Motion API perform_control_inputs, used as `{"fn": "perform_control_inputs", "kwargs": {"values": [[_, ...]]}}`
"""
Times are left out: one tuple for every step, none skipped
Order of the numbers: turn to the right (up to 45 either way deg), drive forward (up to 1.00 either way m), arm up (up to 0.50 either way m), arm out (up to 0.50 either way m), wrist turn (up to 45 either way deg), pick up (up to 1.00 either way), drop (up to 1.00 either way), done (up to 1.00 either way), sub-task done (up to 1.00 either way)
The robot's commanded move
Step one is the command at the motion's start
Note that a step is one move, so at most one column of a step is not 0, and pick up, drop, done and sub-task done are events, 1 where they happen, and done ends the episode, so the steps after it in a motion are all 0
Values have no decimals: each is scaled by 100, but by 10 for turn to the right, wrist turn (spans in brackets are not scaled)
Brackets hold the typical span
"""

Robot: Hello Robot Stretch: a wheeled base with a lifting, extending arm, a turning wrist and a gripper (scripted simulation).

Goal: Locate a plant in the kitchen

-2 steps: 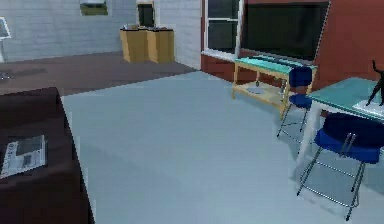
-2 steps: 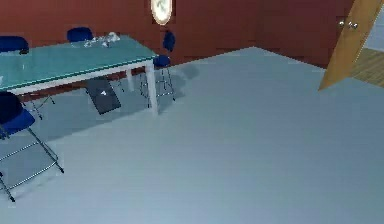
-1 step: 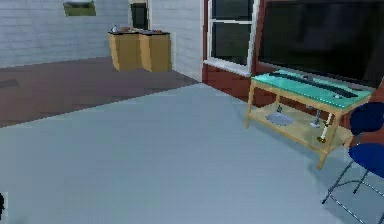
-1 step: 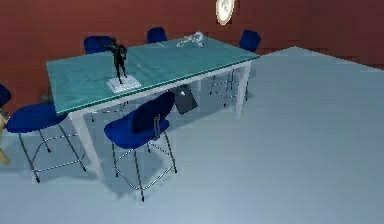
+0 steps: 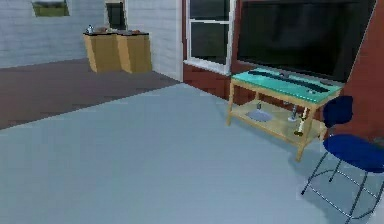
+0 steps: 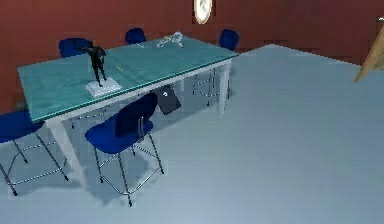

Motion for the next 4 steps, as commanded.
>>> {"fn": "perform_control_inputs", "kwargs": {"values": [[0, 25, 0, 0, 0, 0, 0, 0, 0], [-420, 0, 0, 0, 0, 0, 0, 0, 0], [0, 100, 0, 0, 0, 0, 0, 0, 0], [-30, 0, 0, 0, 0, 0, 0, 0, 0]]}}
